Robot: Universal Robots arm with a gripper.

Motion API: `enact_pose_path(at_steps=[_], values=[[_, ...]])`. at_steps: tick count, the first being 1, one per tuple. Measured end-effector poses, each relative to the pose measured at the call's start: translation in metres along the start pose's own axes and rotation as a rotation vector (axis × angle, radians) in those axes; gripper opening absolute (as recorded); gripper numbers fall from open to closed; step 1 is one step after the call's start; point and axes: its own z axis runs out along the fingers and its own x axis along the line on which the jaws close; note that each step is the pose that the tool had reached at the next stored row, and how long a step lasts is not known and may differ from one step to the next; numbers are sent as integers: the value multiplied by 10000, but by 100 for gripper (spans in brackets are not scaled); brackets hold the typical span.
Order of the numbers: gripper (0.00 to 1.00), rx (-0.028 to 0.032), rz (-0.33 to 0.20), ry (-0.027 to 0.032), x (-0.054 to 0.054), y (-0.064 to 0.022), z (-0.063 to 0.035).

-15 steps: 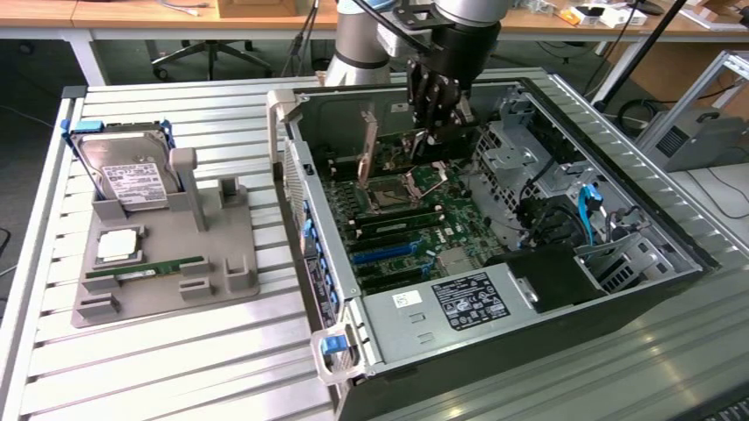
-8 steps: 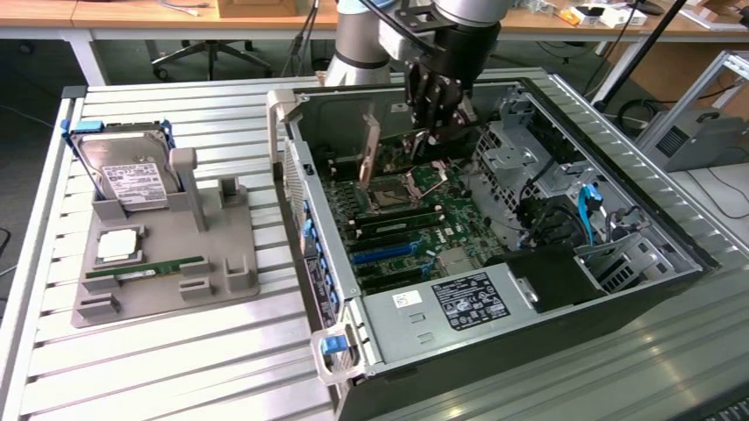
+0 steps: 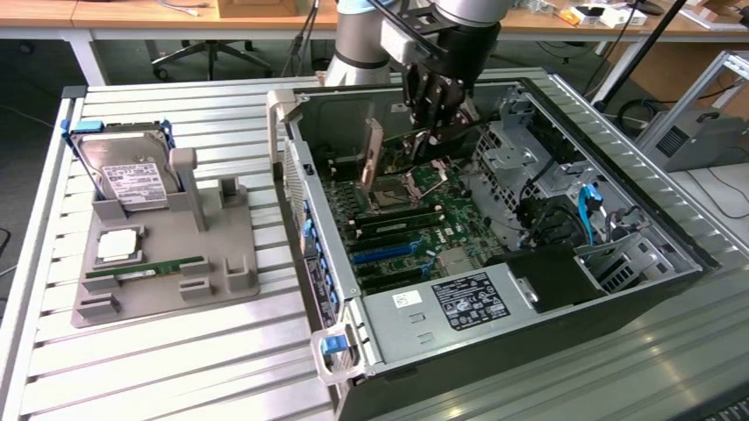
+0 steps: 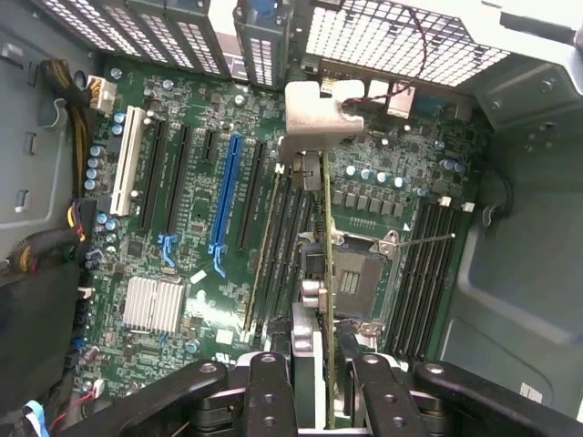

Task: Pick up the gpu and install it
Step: 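Insert the gpu into the slot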

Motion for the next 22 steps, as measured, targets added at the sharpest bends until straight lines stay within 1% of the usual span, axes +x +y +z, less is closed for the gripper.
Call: enact_pose_path(at_steps=[12,17,22], values=[[30,-26,-931,-11,0,0,1],[30,-42,-1497,-19,0,0,2],[30,-53,-1887,-23,0,0,2]])
